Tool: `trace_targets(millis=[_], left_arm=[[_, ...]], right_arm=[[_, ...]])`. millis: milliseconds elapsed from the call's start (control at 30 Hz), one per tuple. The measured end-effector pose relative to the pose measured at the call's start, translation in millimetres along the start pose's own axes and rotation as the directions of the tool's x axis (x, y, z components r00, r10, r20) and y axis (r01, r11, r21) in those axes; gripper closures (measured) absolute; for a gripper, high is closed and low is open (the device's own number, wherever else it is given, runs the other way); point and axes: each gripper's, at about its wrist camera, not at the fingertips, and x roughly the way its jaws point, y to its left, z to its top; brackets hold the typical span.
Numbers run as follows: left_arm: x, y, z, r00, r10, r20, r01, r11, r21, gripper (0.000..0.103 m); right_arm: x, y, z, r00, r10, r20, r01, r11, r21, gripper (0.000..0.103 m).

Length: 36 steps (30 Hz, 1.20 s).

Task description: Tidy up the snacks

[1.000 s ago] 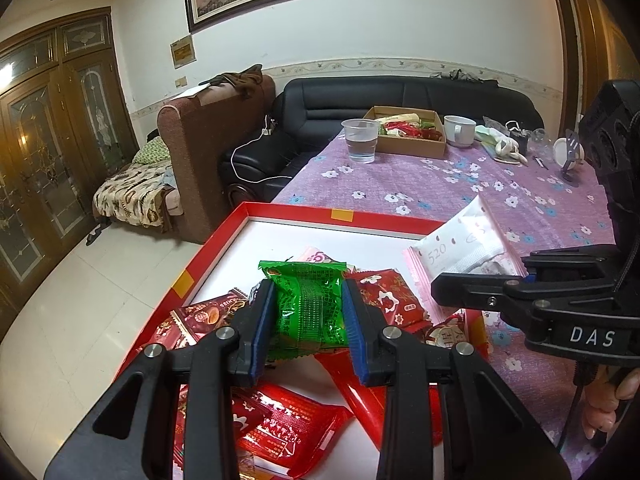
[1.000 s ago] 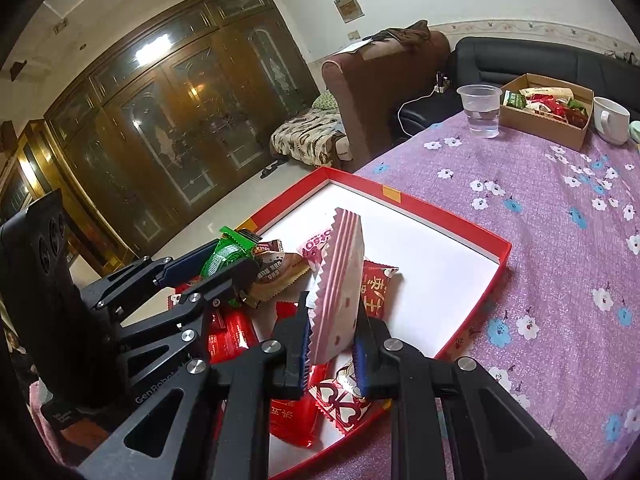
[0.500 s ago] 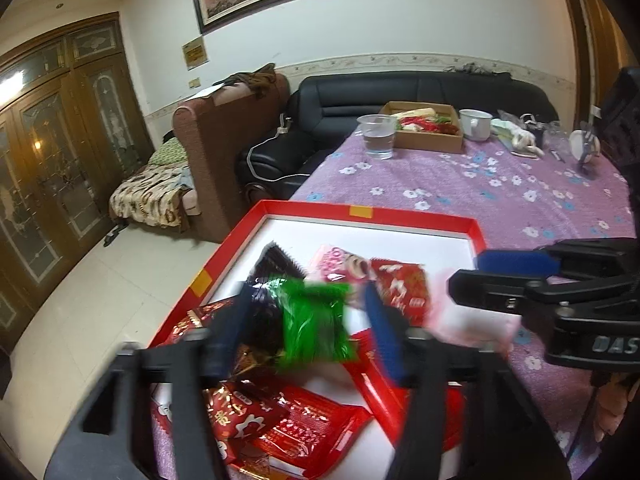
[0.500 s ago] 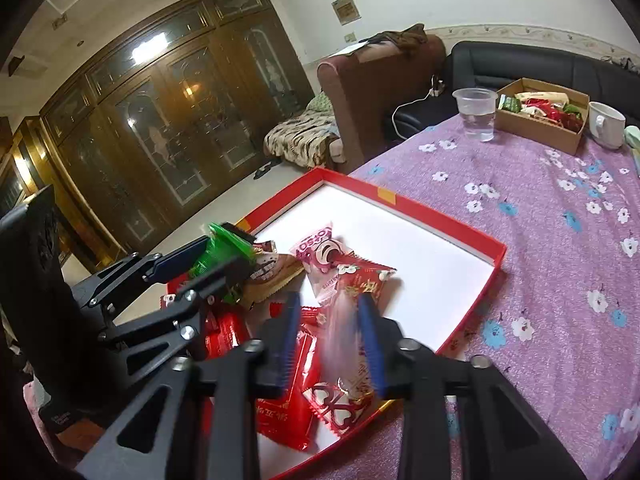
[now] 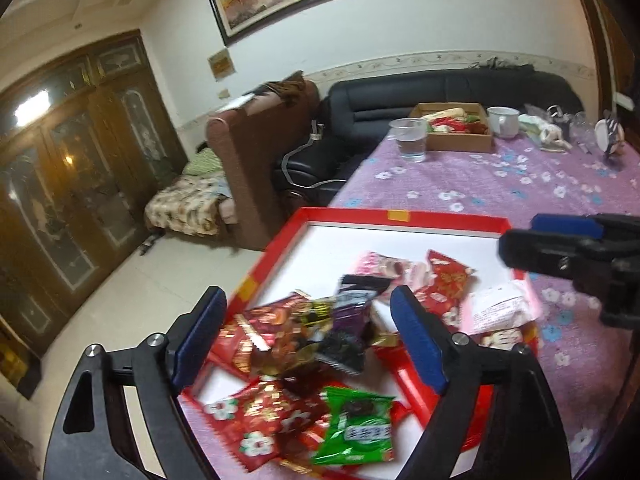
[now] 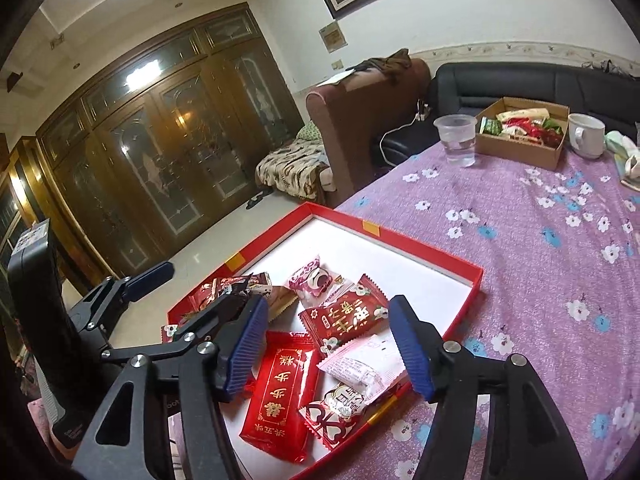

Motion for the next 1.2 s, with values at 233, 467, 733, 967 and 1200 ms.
trace_targets(millis=[233,467,733,967,1200], left_arm=[[-25,20,-6,0.999,-0.009,0.046,0.011,0.999,-0.033,0.017],[-59,30,-13,0.994,-0.062,0.086,0.068,0.995,-0.067,0.014],[-94,43,-20,0.989,-0.113,0.098,0.124,0.985,-0.118,0.013],[-114,53,-26,0.99,-0.098,0.104,0.112,0.984,-0.136,0.013],[-128,59,-33,0.988,-0.117,0.101,0.129,0.983,-0.13,0.013]], right_arm=[[-23,13,-14,0.993,-0.097,0.068,0.101,0.994,-0.05,0.031],[-73,42,-38,0.973,-0.187,0.137,0.201,0.975,-0.094,0.026],[-122,102,-67,0.943,-0.214,0.255,0.264,0.948,-0.178,0.019],[-125,126,-80,0.947,-0.197,0.252,0.248,0.95,-0.189,0.019],[-138,145,-86,0.943,-0.18,0.28,0.243,0.947,-0.21,0.019]])
